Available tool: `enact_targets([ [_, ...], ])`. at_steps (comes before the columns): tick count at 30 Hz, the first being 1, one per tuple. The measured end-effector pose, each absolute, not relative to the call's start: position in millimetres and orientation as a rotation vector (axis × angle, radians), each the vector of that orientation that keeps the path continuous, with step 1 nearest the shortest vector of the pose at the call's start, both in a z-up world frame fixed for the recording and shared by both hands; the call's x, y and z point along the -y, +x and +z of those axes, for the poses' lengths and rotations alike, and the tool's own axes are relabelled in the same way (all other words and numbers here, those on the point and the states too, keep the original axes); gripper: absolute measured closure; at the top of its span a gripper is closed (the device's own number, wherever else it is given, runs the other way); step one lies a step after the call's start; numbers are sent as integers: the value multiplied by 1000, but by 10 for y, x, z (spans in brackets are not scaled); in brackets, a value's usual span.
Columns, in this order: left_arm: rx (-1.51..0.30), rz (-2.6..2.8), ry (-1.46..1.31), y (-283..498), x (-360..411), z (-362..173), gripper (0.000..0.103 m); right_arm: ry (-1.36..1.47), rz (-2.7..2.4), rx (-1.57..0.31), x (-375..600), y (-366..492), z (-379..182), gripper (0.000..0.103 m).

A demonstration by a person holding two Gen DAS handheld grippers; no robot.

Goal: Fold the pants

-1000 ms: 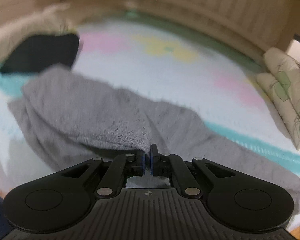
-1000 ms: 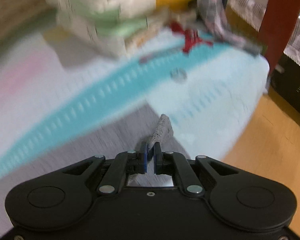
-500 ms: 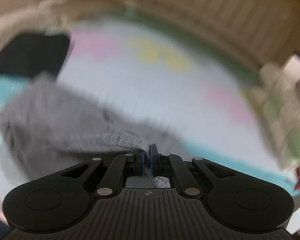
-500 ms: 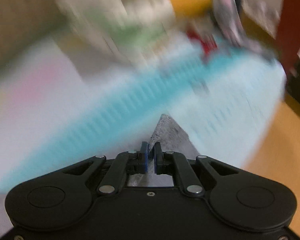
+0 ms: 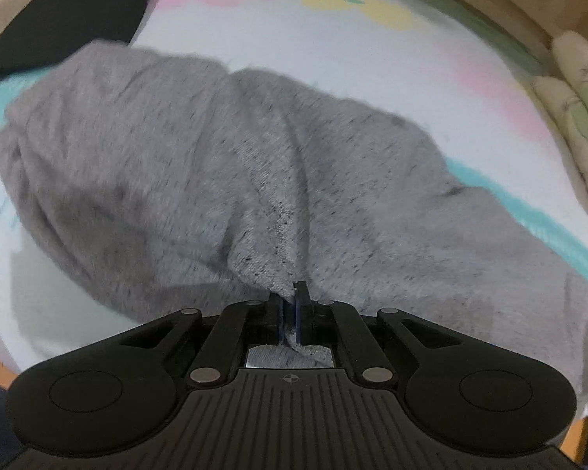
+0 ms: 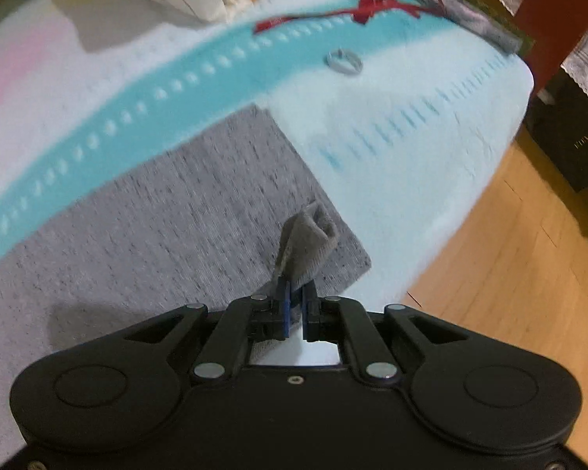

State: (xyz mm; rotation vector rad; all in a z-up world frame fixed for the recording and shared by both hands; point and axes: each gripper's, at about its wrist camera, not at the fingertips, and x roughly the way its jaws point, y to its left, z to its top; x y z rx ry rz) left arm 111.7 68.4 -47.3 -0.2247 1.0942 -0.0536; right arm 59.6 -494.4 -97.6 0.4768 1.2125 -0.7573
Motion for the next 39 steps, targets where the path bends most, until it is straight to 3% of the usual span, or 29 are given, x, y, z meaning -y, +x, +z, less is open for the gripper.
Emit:
enact_targets([
  [4, -1132, -45, -260, 1025, -753, -519, 93, 481, -773, -1217, 4930, 618, -916, 92],
  [6, -1140, -64, -238, 1006, -739, -486, 83, 459, -786, -1258, 4899, 648, -971, 86],
  [8, -1144, -77, -192, 933, -740, -422, 74, 430, -825, -1277, 4854, 554, -1027, 53],
  [9, -1141, -71, -173, 894, -737, -388, 74, 399, -857, -1276, 4829, 547, -1000, 44],
  [10, -1136, -69, -161, 855, -743, -352, 74, 365, -882, -1262, 4799, 543, -953, 42],
  [20, -981, 67, -224, 953, -1367, 51, 71, 228, -692, -967, 4103, 874, -309, 40],
  [26, -1043, 138, -486, 1161, -1805, -184, 67, 94, -363, -913, 3196, 1227, -289, 41],
  [39, -952, 303, -554, 1276, -2351, -162, 60, -142, 263, -857, 1345, 1328, -346, 41],
])
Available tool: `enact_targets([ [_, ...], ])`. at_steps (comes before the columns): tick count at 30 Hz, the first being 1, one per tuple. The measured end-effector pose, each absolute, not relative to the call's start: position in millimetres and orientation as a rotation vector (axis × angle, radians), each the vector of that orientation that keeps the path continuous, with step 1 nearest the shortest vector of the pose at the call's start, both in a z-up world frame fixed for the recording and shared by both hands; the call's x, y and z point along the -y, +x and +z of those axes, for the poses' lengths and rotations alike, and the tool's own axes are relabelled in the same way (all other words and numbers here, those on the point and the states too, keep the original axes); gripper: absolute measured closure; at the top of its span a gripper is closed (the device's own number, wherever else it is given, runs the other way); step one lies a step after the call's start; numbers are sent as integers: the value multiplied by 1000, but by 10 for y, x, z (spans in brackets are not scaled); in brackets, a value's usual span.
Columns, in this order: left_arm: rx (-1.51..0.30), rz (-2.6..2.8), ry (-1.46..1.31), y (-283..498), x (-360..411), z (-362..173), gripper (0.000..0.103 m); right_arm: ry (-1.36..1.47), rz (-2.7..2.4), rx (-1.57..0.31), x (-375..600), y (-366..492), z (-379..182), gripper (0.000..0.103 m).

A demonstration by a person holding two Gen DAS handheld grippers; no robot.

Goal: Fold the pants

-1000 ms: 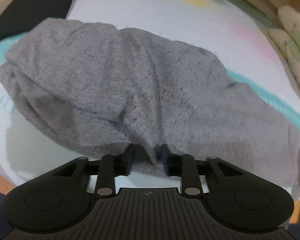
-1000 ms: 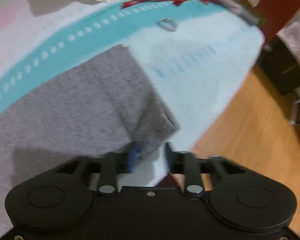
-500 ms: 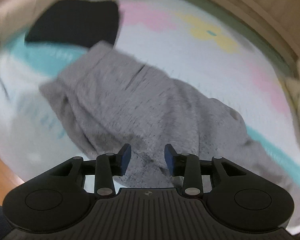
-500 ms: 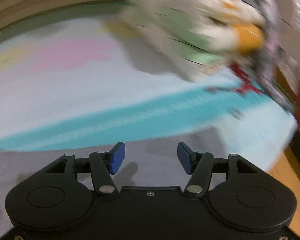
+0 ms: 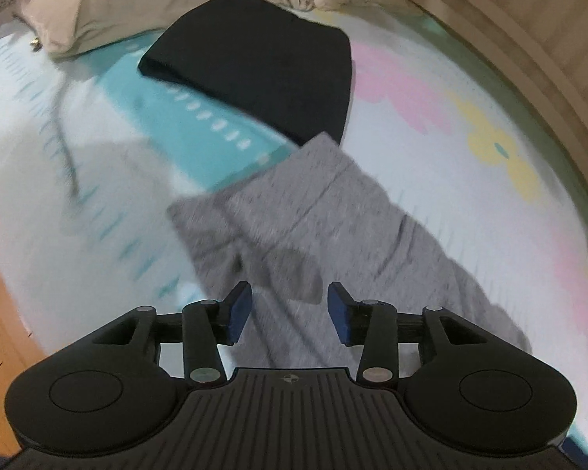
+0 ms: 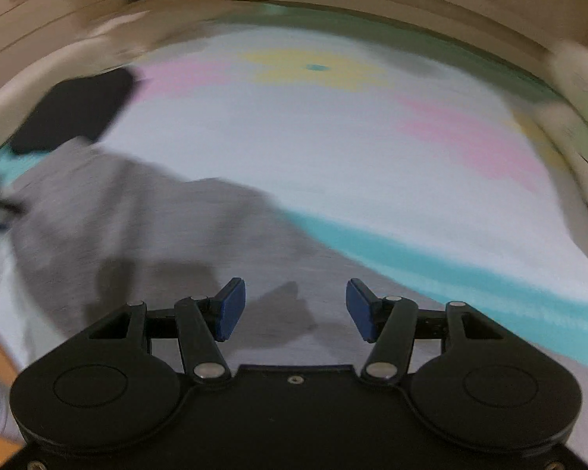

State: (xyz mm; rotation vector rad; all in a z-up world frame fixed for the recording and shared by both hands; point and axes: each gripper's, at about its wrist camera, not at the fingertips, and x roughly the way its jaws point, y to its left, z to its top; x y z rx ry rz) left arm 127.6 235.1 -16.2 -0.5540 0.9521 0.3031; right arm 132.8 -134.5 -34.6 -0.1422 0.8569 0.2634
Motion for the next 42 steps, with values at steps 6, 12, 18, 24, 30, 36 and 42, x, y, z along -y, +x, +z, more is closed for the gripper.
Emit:
enact_targets([
  [6, -957, 335, -610, 1433, -2442, -322, 56, -256, 453, -801, 707, 1134, -435, 40],
  [12, -924, 336, -618, 1455, -2495, -369, 90, -471, 532, -715, 156, 894, -615, 36],
  [18, -879, 321, -564, 1437, -2455, -191, 92, -624, 548, -675, -100, 787, -821, 43],
  [24, -791, 280, -472, 1307, -2409, 227, 93, -627, 494, -714, -112, 904, -880, 96],
  [30, -889, 345, -429, 1195, -2578, 136, 91, -475, 622, -724, 76, 768, -567, 95],
  [36, -1026, 463, -631, 1127, -2860, -256, 80, -616, 656, -751, -116, 684, -963, 91],
  [42, -819, 528, -419, 975, -2567, 347, 80, -517, 677, -703, 117, 633, -632, 51],
])
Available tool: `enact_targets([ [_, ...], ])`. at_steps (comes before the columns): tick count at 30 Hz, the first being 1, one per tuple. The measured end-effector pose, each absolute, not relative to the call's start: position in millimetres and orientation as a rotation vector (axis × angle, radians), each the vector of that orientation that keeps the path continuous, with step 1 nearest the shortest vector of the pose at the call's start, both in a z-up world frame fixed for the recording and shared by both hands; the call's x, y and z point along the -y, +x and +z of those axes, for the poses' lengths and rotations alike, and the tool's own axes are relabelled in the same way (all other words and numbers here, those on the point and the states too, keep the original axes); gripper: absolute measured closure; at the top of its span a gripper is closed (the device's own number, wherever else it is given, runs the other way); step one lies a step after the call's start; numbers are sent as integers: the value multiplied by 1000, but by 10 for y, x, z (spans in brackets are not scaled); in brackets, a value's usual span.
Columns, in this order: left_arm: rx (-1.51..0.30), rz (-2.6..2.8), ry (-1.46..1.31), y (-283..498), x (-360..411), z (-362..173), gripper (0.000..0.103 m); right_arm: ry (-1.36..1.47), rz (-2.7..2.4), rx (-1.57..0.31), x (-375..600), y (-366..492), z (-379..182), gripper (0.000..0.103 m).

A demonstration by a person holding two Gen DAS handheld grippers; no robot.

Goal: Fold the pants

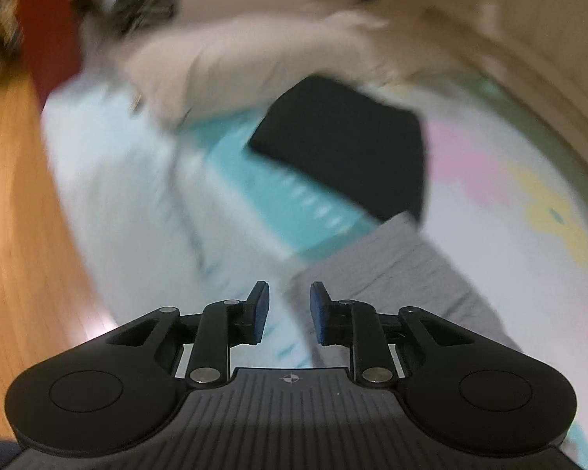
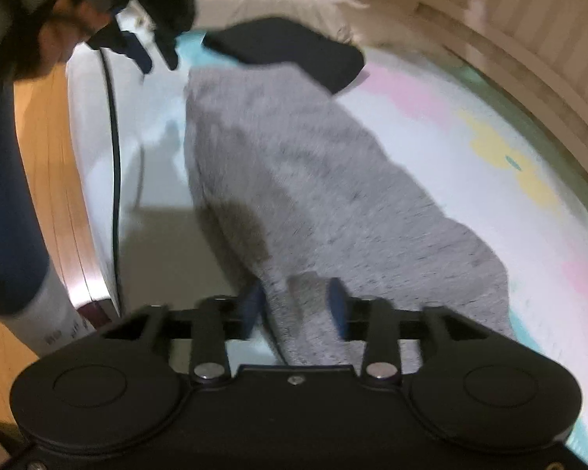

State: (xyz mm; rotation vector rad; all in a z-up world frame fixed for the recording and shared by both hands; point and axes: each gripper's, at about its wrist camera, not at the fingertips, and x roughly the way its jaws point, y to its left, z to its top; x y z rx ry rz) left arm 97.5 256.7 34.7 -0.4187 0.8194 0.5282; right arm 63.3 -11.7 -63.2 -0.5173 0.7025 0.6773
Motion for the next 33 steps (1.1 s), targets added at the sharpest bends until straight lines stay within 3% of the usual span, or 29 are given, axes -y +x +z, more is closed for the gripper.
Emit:
enact_targets([
  [6, -859, 220, -225, 1556, -1902, 502, 80, -351, 608, -761, 463, 929, -409, 51],
  [11, -908, 61, -23, 2139, -1362, 325, 79, -229, 467, -836, 844, 1376, -337, 51],
  [16, -993, 48, 9, 2576, -1192, -13, 78, -163, 395, -876, 1098, 1774, -294, 51],
  [22, -1134, 152, -89, 2257, -1403, -463, 78, -165, 421, -915, 1163, 2247, -296, 45],
  [24, -1110, 149, -69, 2136, -1431, -506, 78, -167, 453, -917, 1143, 2413, -347, 35],
  [26, -1097, 140, -24, 2098, -1415, -514, 78, -166, 494, -922, 1085, 2561, -420, 32],
  [32, -1102, 143, -44, 2122, -1451, -519, 78, -176, 576, -1010, 841, 2877, -758, 32],
  [33, -1102, 138, -38, 2127, -1453, -518, 78, -180, 585, -1027, 811, 2896, -813, 39],
])
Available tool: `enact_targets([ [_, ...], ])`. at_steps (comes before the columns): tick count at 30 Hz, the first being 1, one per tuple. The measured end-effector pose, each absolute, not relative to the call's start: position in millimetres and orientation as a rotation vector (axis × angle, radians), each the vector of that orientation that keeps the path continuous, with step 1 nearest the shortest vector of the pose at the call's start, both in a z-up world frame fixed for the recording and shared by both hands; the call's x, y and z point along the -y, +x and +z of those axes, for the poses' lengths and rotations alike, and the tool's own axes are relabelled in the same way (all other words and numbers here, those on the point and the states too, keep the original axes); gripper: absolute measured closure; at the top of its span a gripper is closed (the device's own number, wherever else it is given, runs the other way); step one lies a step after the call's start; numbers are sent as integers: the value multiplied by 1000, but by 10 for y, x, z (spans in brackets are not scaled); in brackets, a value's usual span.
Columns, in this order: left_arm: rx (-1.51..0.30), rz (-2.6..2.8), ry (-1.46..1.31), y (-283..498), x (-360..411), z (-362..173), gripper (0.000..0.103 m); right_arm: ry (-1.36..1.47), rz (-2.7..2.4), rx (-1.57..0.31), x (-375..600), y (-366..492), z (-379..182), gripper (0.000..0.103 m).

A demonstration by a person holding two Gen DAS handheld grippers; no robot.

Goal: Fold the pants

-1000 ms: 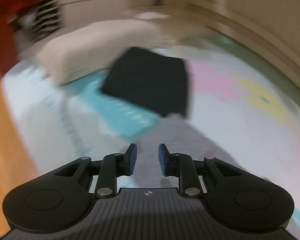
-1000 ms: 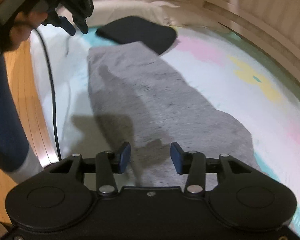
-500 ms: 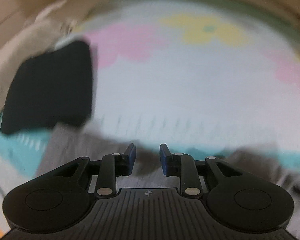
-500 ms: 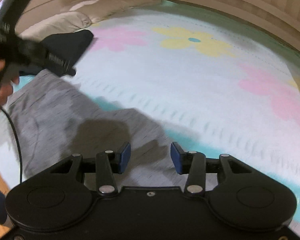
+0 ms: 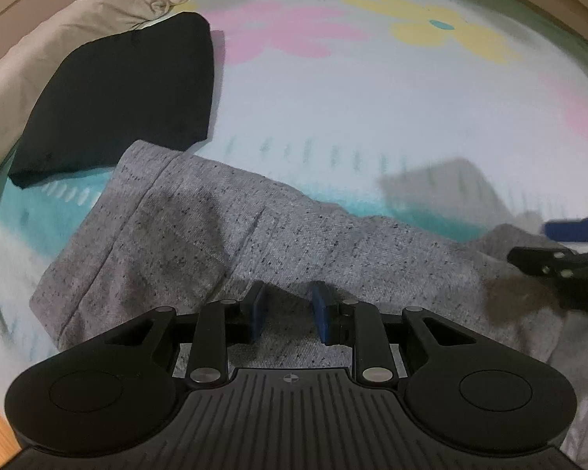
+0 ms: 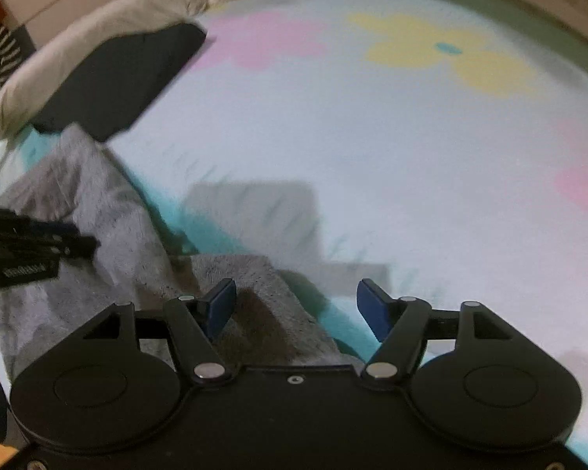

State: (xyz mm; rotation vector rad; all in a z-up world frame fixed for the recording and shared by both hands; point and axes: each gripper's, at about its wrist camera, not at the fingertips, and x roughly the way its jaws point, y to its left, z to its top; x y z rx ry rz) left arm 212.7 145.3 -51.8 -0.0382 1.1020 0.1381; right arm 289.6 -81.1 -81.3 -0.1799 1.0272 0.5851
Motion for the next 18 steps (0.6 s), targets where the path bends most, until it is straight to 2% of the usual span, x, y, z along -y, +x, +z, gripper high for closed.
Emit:
enact_targets([
  [1, -1100, 134, -36, 2131, -1456, -508, 78, -175, 593, -1039, 808, 2894, -838, 50],
  [2, -1095, 132, -39, 2118, -1422, -436, 78, -159, 616, -1055, 804, 2884, -853, 98],
  [3, -1083, 125, -47, 2110, -1422, -389, 78, -138, 639, -1083, 795, 2865, -856, 92],
  [4, -1063, 112, -54, 2128, -1414, -339, 78, -123, 631, -1078, 798, 2835, -831, 95],
  [7, -959, 91, -71, 2140, -1374, -129, 78, -166, 646, -989, 806, 2560, -612, 95],
  [11, -911, 66, -67, 2318, -1256, -74, 77, -245, 708, -904, 779, 2080, -388, 96],
  [14, -929, 28, -48, 2457, -1138, -167, 77, -352, 749, -866, 679, 1699, -391, 96],
  [18, -1052, 3, -22, 2582, -1081, -448, 77, -388, 757, -888, 596, 1487, -542, 96],
])
